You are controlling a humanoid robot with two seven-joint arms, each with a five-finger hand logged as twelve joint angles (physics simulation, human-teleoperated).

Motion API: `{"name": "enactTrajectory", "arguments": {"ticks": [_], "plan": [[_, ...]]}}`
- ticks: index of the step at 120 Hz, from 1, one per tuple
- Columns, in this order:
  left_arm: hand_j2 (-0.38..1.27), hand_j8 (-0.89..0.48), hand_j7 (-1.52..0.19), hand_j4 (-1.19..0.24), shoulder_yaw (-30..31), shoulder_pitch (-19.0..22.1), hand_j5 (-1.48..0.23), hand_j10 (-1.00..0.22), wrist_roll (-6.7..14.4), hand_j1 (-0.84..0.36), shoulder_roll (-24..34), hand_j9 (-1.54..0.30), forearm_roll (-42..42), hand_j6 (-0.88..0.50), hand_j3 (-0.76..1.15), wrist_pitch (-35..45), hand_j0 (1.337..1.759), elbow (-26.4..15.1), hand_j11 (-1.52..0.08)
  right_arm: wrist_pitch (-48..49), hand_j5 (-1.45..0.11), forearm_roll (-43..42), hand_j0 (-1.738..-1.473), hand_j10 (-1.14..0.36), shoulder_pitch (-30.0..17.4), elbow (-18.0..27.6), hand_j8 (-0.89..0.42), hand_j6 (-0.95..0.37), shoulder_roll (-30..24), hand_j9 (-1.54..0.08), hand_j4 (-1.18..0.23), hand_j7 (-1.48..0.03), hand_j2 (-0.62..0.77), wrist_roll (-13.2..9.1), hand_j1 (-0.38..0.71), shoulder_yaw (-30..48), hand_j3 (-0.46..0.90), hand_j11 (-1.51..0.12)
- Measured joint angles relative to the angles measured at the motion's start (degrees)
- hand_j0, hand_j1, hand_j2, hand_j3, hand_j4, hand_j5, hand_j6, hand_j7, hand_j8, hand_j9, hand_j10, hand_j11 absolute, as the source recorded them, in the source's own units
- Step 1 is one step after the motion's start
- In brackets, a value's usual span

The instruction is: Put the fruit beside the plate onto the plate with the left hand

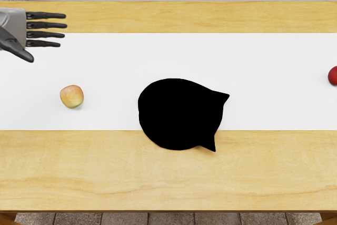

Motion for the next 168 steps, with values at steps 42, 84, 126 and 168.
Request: {"name": "enactTrajectory", "arguments": {"ticks": [42,84,126,168], "plan": [[0.0,-0.01,-0.01,-0.01,0.8,0.9,-0.01,-0.01,0.0,0.34,-12.4,-0.01,19.8,-0.01,0.0,1.1,1.658,4.2,-0.01,-0.1,-0.03,0.0,-1.658,-0.02,0.2,-0.6,-0.02,-0.02,0.0,-0.03,-0.02,-0.03,0.0,0.0,-0.32,0.2,0.0,-0.03],[0.0,-0.01,-0.01,-0.01,6.1,1.2,-0.01,-0.01,0.0,0.34,-13.9,-0.01,49.2,-0.01,0.0,22.3,1.658,-1.0,-0.01,-0.1,-0.03,0.0,-1.658,-0.02,0.2,-0.6,-0.02,-0.02,0.0,-0.03,-0.02,-0.03,0.0,0.0,-0.32,0.2,0.0,-0.03],[0.0,-0.02,-0.01,-0.01,16.2,2.0,-0.01,-0.01,0.0,0.34,-17.5,-0.01,67.4,-0.02,0.0,26.6,1.658,-11.6,-0.01,-0.1,-0.03,0.0,-1.658,-0.02,0.2,-0.6,-0.02,-0.02,0.0,-0.03,-0.02,-0.03,0.0,0.0,-0.32,0.2,0.0,-0.03],[0.0,-0.01,-0.01,-0.01,16.8,1.8,-0.01,-0.01,0.0,0.34,-18.6,-0.01,68.0,-0.01,0.0,26.6,1.658,-12.1,-0.01,-0.1,-0.03,0.0,-1.658,-0.02,0.2,-0.6,-0.02,-0.02,0.0,-0.03,-0.02,-0.03,0.0,0.0,-0.32,0.2,0.0,-0.03]]}}
